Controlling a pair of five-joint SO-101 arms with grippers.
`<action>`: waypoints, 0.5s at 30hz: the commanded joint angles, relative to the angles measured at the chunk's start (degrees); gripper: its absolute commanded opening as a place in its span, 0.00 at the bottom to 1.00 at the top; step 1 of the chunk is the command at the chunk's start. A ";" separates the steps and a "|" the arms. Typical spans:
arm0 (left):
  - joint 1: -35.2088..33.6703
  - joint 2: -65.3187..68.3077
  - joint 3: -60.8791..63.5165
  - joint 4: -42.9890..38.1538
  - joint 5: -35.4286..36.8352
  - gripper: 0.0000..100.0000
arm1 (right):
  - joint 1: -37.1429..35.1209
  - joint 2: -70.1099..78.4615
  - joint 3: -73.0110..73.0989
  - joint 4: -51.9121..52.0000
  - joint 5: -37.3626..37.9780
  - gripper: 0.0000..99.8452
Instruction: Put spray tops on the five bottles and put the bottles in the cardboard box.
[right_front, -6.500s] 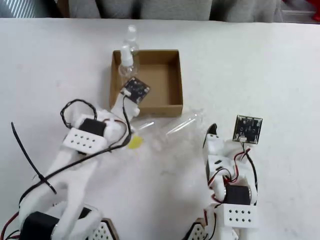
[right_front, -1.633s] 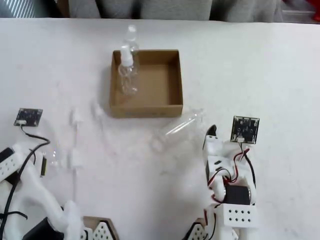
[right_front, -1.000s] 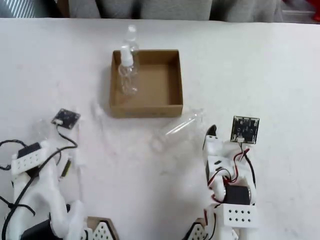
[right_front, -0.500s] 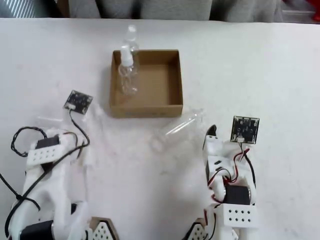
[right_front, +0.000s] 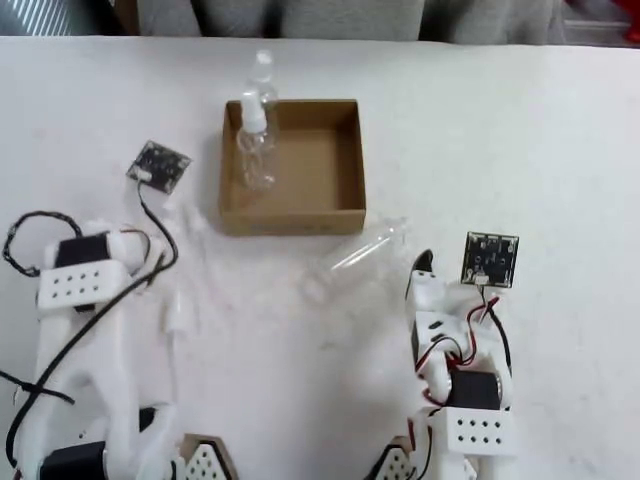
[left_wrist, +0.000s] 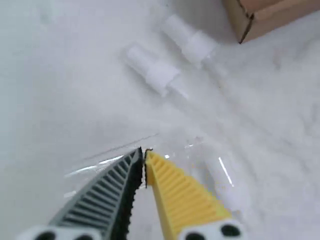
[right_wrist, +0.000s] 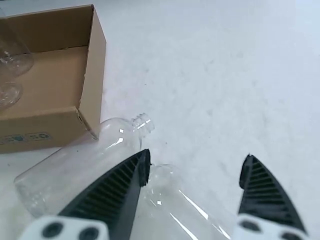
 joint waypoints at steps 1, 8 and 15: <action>-2.24 -0.04 -8.09 5.98 -17.85 0.03 | 0.22 -0.75 -0.44 -0.31 0.70 0.27; -4.53 -0.04 -5.98 7.03 -41.85 0.03 | 0.22 -0.75 -0.53 -0.31 0.70 0.27; -8.66 0.04 -3.25 -0.62 -48.00 0.17 | 0.22 -0.75 -0.53 -0.31 0.70 0.27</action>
